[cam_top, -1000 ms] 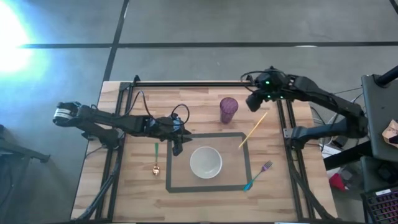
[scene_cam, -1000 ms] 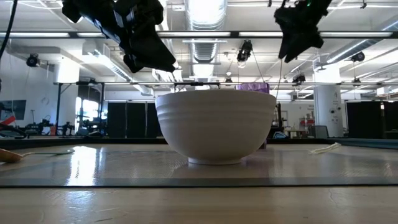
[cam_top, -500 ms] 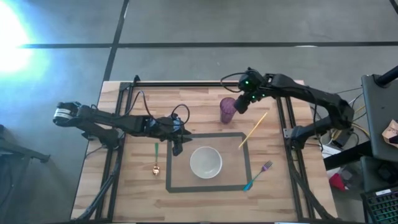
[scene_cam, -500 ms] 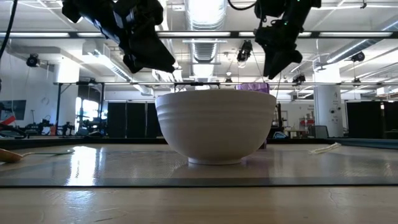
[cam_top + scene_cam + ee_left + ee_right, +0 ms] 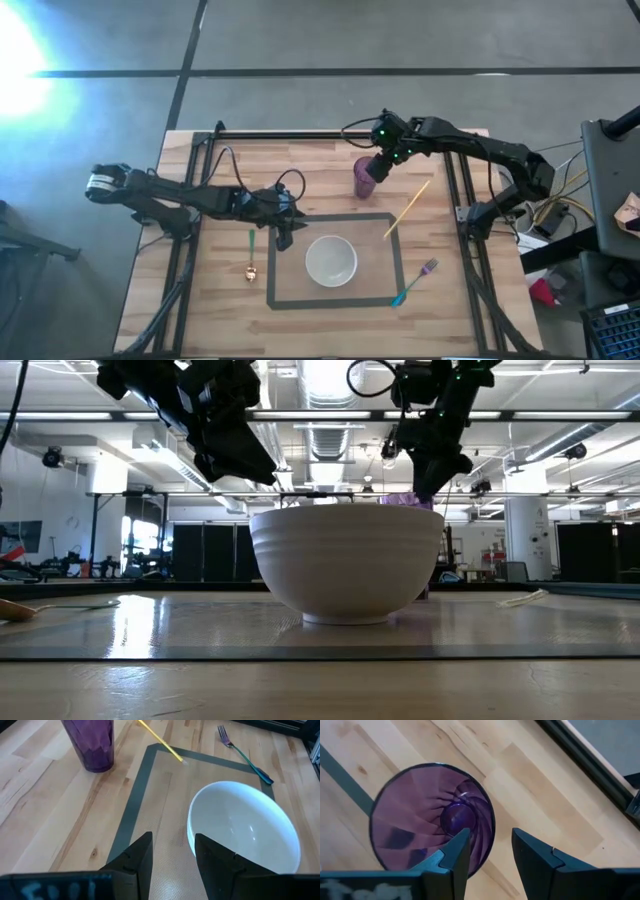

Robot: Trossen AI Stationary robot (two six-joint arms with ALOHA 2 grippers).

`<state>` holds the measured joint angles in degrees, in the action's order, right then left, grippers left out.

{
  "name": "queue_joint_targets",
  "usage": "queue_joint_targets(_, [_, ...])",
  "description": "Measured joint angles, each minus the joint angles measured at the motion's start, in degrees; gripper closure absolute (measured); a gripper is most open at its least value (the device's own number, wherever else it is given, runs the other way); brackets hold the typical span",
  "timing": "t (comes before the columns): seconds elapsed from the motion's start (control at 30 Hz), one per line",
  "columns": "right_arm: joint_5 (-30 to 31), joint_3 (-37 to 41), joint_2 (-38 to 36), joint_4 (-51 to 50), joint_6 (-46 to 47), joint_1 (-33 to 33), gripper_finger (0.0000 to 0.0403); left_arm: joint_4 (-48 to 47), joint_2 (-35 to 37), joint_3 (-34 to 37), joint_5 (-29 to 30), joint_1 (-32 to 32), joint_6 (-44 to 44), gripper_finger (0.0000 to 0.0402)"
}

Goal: Pick & Place Utensil
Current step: Put the purple cup on the mat to the top left of the white bowl

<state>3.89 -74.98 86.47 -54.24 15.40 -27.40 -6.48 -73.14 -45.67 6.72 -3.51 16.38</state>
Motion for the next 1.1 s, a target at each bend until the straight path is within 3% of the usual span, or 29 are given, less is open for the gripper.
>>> queue_joint_targets(0.4, [-1.2,0.0,2.3,-1.3,-0.5,0.0,0.0279,0.0,0.0,0.0,0.0,0.0,0.0,0.0264])
queue_joint_targets(0.87, [-1.4,0.0,2.8,-1.3,-1.1,0.0,0.0386,0.0,0.0,0.1,3.9,0.0,-1.3,0.0264])
queue_joint_targets(1.1, [-1.4,-0.9,2.8,-1.3,-2.6,0.1,0.0390,0.1,0.0,0.1,4.0,0.0,-1.3,0.0264])
